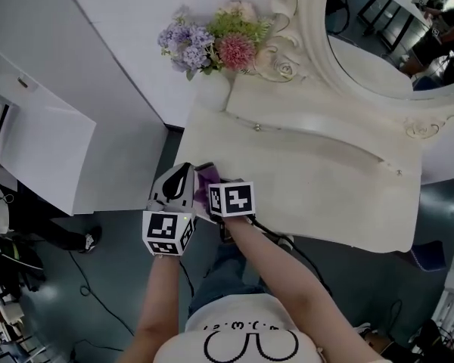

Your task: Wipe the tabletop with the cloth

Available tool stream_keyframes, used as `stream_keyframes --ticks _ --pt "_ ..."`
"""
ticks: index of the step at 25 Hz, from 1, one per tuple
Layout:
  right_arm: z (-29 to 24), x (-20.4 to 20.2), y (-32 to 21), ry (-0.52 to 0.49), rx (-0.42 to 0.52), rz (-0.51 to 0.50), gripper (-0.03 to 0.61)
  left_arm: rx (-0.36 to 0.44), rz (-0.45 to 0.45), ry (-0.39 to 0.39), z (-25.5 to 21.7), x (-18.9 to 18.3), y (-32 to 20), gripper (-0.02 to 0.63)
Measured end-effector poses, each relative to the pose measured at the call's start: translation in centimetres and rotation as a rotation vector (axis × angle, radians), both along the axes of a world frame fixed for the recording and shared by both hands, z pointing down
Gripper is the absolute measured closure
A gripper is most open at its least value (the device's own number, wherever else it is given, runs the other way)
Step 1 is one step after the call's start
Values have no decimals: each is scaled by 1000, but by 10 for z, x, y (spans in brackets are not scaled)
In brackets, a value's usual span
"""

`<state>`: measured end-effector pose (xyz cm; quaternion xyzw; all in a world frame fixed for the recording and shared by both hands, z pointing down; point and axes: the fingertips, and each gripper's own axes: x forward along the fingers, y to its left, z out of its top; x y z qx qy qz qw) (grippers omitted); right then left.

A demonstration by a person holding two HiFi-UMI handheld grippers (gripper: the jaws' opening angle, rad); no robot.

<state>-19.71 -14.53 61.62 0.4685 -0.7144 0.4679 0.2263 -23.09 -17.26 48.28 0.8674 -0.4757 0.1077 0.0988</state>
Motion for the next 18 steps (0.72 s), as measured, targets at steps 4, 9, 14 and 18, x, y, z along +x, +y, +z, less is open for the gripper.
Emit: stream_keyframes --ticks 4,9,14,18 --pt "-2 24 9 23 3 11 482 0 8 10 -1 18 3 617" --pt "-4 58 19 32 2 46 483 -9 37 19 -2 46 10 617" --pt "-5 93 28 47 6 76 483 -7 76 21 -4 75 16 617" --pt "-6 122 37 61 5 92 482 -6 100 20 -6 96 18 617"
